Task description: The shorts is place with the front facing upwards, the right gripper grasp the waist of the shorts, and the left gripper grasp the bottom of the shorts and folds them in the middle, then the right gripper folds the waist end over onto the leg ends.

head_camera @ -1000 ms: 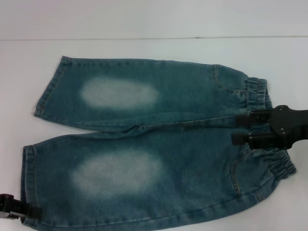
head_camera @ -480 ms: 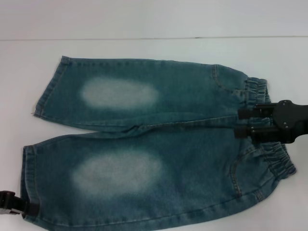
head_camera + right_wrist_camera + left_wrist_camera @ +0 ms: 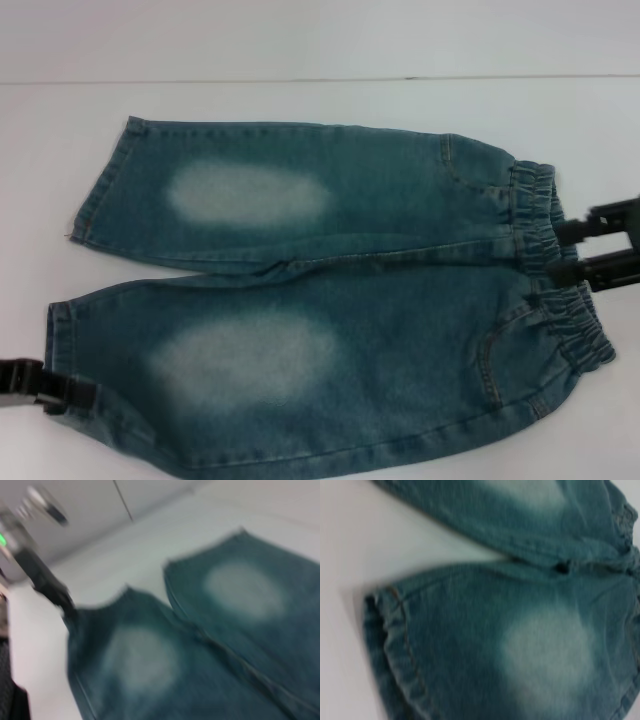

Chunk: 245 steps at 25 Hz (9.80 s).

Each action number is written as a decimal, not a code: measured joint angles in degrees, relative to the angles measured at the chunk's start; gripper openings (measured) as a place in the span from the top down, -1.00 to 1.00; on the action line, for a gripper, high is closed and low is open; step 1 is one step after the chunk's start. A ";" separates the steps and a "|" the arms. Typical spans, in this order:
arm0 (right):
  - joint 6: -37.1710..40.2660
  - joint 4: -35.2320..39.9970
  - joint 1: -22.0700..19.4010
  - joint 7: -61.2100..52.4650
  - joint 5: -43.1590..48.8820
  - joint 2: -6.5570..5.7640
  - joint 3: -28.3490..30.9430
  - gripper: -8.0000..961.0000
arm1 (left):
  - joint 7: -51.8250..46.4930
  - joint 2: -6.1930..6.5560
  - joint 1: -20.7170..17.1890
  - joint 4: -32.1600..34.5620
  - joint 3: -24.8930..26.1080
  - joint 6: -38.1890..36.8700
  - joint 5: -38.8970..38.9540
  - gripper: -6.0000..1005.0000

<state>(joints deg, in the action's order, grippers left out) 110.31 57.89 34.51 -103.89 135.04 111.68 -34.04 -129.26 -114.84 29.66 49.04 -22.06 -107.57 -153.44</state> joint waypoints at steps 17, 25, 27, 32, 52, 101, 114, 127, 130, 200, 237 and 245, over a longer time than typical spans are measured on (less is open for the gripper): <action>-0.19 3.41 2.74 -2.65 25.14 0.20 -0.41 -0.52 | 0.12 -0.11 1.57 -0.28 -0.16 1.87 2.63 0.93; -2.95 -2.95 5.46 -4.31 27.33 0.62 -4.67 -0.52 | 0.34 -0.37 2.21 -0.26 -0.49 2.35 2.63 0.93; -3.90 -4.68 6.31 -4.84 27.51 0.58 -6.14 -0.52 | 0.34 -0.39 2.31 -0.26 -0.50 2.43 2.62 0.93; -5.96 -8.44 8.34 -6.04 27.64 0.20 -9.53 -0.52 | 0.37 -0.61 2.41 -0.26 -0.54 2.90 2.62 0.93; -8.37 -8.99 11.03 -10.40 30.34 1.91 -19.04 -0.52 | 0.28 -0.82 3.30 -0.26 -0.23 2.95 3.33 0.93; -11.68 -12.02 12.58 -9.23 25.62 2.63 -18.63 -0.52 | 0.21 -0.82 3.59 -1.84 -0.09 4.80 3.41 0.93; -12.12 -12.51 11.01 -8.00 23.30 3.15 -16.96 -0.52 | 0.18 -0.82 3.78 -1.86 -0.10 5.55 3.41 0.93; -13.88 -12.64 10.49 -7.73 23.23 3.37 -16.14 0.69 | 0.40 -0.68 3.97 -3.34 -0.20 6.58 3.41 0.93; -14.07 -12.64 10.49 -7.62 23.24 3.37 -15.52 0.83 | 0.41 -0.63 3.91 -3.34 -0.12 6.38 3.83 0.93; -33.90 -34.71 -9.56 22.01 -24.83 4.19 13.50 0.91 | 8.83 -1.45 6.27 -12.10 1.68 38.81 36.66 0.93; -46.17 -35.83 -5.36 21.43 -28.18 5.70 14.40 0.89 | 20.38 -5.00 12.68 -14.43 -5.89 60.81 41.30 0.93; -48.48 -36.31 -4.30 21.20 -28.17 5.77 12.78 0.88 | 20.74 -4.99 12.68 -16.33 -5.96 65.08 41.30 0.88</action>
<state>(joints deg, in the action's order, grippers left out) 61.83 21.57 30.20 -82.68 106.88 117.45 -21.26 -108.52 -119.83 42.34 32.70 -28.01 -42.49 -112.14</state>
